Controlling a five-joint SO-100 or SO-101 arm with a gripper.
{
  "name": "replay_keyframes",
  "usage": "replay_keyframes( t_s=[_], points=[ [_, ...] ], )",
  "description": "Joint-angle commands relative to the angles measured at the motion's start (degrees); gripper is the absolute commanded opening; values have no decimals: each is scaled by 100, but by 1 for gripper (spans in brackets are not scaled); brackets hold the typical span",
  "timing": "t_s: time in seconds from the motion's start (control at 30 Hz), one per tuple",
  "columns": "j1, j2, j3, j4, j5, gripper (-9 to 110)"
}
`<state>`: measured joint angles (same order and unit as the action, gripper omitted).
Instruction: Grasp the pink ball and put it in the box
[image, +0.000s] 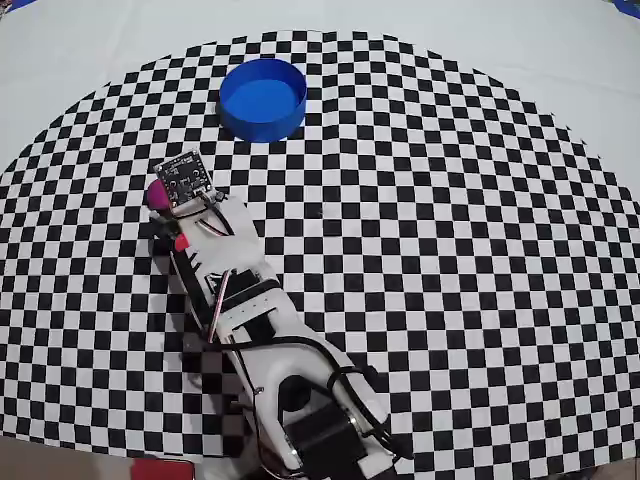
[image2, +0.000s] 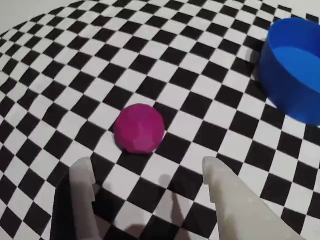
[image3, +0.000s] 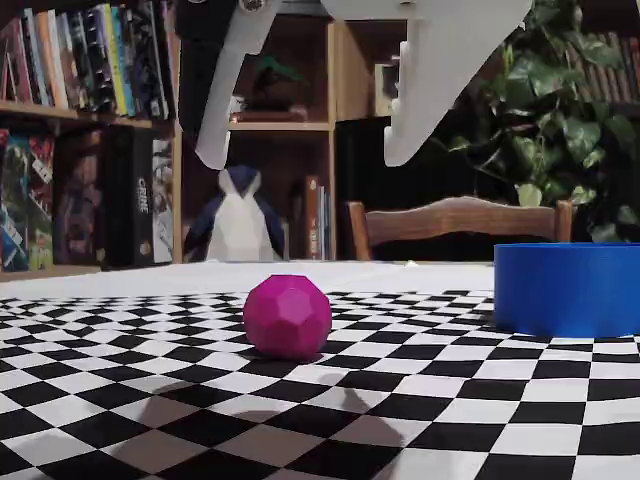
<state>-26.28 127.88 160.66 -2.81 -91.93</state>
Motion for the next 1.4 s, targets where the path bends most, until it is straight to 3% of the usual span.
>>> replay_keyframes(
  t_s=[0.0, 1.37],
  points=[
    [-44, -62, -501, -70, 26, 25],
    [-44, -1248, -1283, -185, 26, 25]
  ],
)
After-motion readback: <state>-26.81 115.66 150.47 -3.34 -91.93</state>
